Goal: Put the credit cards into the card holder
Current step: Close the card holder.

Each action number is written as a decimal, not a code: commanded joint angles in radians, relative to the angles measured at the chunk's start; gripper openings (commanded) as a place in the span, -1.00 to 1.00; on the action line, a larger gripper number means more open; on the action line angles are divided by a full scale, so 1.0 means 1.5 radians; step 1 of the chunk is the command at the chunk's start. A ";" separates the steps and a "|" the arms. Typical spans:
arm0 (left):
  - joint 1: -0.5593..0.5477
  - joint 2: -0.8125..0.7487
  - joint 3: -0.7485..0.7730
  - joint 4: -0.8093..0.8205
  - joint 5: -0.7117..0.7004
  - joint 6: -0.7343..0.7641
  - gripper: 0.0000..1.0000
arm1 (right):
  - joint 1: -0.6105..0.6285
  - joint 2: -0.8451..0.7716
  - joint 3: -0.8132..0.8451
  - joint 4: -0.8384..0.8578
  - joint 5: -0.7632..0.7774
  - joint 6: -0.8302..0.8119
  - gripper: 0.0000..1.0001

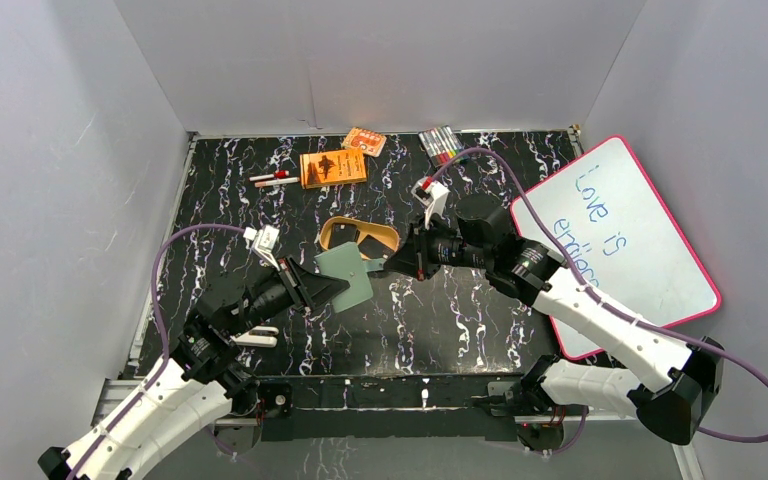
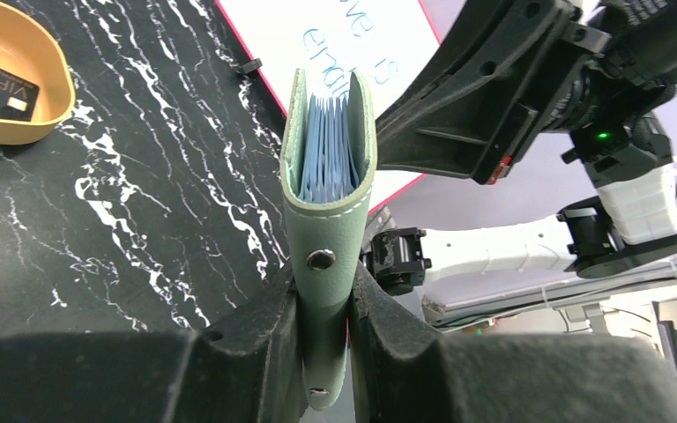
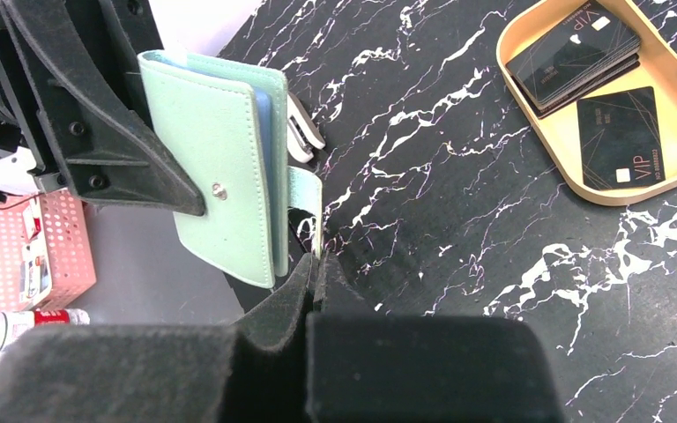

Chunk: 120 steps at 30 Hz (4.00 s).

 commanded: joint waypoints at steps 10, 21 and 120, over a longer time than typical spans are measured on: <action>0.000 0.147 0.146 -0.079 -0.027 0.132 -1.00 | -0.002 0.017 0.091 -0.033 0.004 -0.059 -1.00; 0.000 0.208 0.192 -0.087 -0.056 0.168 -1.00 | -0.001 0.061 0.097 -0.006 -0.005 -0.045 -1.00; -0.021 0.229 0.166 -0.133 -0.148 0.183 -1.00 | 0.061 0.117 0.039 0.112 0.113 0.039 -1.00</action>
